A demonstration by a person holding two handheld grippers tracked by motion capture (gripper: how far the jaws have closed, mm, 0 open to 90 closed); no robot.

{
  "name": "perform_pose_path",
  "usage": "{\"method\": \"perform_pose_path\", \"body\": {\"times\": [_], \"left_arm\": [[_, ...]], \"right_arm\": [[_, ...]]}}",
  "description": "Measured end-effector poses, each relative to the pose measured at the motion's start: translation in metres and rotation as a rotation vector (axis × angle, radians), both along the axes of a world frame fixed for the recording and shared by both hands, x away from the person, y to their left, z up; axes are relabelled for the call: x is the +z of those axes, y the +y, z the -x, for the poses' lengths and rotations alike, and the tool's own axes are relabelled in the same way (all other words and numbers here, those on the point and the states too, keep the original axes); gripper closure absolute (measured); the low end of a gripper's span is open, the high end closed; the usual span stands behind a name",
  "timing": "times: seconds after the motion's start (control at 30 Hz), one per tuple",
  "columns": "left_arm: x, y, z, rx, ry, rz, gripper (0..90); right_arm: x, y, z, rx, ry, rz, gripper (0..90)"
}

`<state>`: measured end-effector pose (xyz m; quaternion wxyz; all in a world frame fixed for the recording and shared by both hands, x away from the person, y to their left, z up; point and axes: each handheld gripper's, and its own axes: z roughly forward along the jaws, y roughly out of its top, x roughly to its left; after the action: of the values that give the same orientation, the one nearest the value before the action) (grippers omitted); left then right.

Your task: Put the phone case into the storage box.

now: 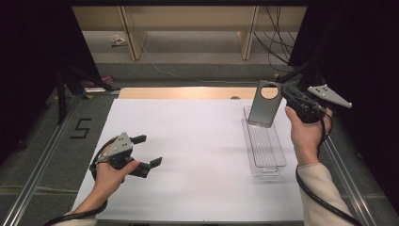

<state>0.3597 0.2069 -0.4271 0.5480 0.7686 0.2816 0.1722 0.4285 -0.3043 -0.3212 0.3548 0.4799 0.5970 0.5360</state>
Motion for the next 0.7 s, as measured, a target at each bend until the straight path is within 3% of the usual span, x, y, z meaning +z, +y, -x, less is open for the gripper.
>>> {"method": "perform_pose_path", "body": {"times": [0.7], "left_arm": [[-0.0002,0.0001,-0.0001,0.001,0.001,0.0,0.0]], "right_arm": [[-0.0011,-0.0029,-0.0021,-0.009,-0.006,0.021,85.1]]}}
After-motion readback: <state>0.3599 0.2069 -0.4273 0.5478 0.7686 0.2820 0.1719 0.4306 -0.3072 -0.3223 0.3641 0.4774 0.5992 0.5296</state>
